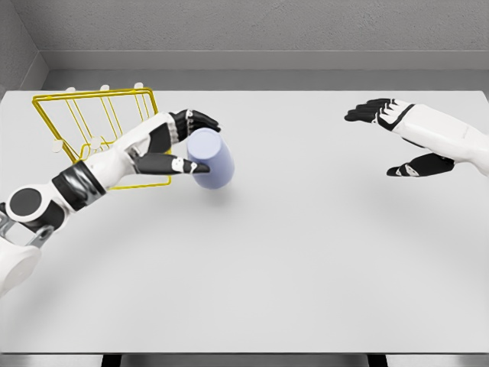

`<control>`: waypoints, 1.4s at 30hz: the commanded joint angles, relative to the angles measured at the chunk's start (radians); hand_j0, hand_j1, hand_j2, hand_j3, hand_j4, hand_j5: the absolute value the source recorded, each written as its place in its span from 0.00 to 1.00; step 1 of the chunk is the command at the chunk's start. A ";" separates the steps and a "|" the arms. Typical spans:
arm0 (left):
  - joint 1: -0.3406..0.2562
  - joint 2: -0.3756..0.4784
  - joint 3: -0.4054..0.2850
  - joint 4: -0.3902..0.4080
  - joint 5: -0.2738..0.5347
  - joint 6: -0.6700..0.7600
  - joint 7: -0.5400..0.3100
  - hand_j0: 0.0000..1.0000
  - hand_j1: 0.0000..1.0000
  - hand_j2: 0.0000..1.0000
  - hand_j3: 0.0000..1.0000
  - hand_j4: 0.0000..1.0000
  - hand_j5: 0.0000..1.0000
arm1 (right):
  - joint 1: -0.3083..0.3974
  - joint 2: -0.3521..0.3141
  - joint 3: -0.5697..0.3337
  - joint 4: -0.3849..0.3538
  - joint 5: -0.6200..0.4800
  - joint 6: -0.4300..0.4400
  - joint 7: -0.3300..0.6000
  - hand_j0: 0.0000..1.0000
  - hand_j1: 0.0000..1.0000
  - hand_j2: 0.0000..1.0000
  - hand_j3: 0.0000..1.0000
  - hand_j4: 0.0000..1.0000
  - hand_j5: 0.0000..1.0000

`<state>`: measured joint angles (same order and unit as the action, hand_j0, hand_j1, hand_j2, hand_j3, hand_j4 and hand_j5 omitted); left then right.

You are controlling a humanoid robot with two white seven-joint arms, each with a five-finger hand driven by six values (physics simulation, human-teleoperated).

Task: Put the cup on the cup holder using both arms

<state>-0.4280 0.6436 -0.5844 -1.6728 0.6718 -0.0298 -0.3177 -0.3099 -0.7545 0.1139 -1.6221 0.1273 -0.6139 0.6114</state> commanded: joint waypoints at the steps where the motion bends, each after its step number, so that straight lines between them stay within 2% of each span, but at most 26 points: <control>1: 0.000 0.005 0.009 -0.005 0.008 -0.001 0.000 0.59 0.59 0.59 0.59 0.59 0.59 | 0.000 0.000 0.000 0.001 -0.008 0.003 -0.001 1.00 1.00 1.00 1.00 1.00 1.00; 5: 0.002 0.010 0.026 -0.004 0.011 -0.028 0.000 0.59 0.59 0.59 0.59 0.59 0.59 | 0.000 -0.002 0.000 0.001 -0.008 0.003 -0.001 1.00 1.00 1.00 1.00 1.00 1.00; 17: 0.015 0.100 0.104 -0.039 0.075 -0.045 0.000 0.60 0.60 0.60 0.60 0.60 0.60 | 0.006 -0.002 0.000 -0.001 -0.008 0.003 -0.001 1.00 1.00 1.00 1.00 1.00 1.00; 25: 0.029 0.165 0.135 -0.071 0.120 -0.065 0.000 0.60 0.60 0.60 0.60 0.60 0.60 | 0.006 -0.002 0.000 0.001 -0.008 0.003 -0.001 1.00 1.00 1.00 1.00 1.00 1.00; 42: 0.046 0.257 0.178 -0.068 0.176 -0.114 0.000 0.60 0.60 0.60 0.60 0.60 0.60 | 0.006 -0.002 0.000 -0.001 -0.008 0.003 -0.001 1.00 1.00 1.00 1.00 1.00 1.00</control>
<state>-0.3820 0.8893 -0.4150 -1.7411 0.8403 -0.1406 -0.3177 -0.3037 -0.7554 0.1136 -1.6218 0.1269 -0.6139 0.6114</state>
